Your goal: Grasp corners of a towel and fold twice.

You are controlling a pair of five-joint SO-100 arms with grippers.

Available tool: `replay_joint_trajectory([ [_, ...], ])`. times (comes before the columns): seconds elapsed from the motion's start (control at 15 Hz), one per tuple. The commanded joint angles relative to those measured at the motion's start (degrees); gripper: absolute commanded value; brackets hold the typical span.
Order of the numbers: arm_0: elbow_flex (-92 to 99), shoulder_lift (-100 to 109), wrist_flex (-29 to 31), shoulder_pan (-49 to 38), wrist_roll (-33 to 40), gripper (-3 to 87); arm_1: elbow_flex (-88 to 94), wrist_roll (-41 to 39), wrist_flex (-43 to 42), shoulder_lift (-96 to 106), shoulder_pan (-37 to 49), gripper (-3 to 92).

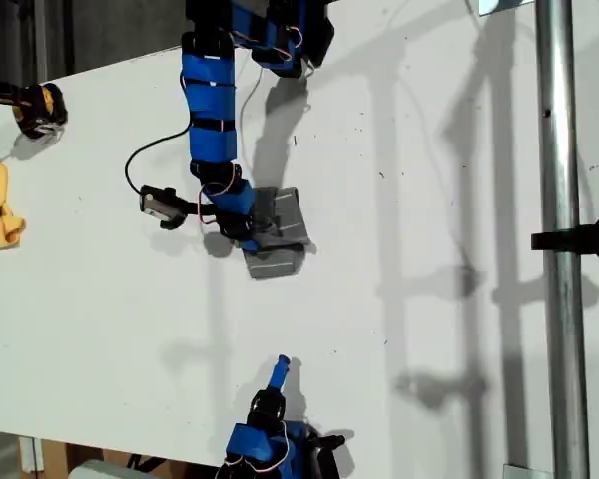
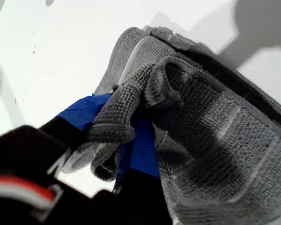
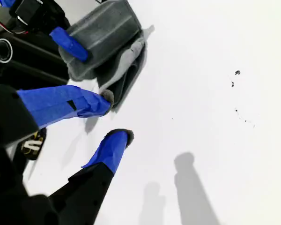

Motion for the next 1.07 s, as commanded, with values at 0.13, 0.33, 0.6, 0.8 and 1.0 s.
replay_joint_trajectory([
  [0.13,-1.3,0.3,0.4,-0.1,-0.2,10.6,-16.0,-0.9,1.8,-13.1,0.1,12.0],
  [0.33,-1.3,0.3,0.3,-0.2,-0.2,10.6,-21.8,-2.6,7.9,-13.5,0.0,19.3],
  [0.6,-1.5,0.3,0.2,-0.2,-0.3,10.6,-26.8,-6.8,16.0,-4.2,1.1,23.4],
  [0.8,-1.8,0.3,0.1,-0.3,-0.2,10.6,-27.2,-7.1,20.0,3.0,3.2,16.2],
  [1.0,-1.9,0.3,0.1,0.0,0.1,10.6,-22.1,-7.3,23.4,10.8,4.7,15.6],
])
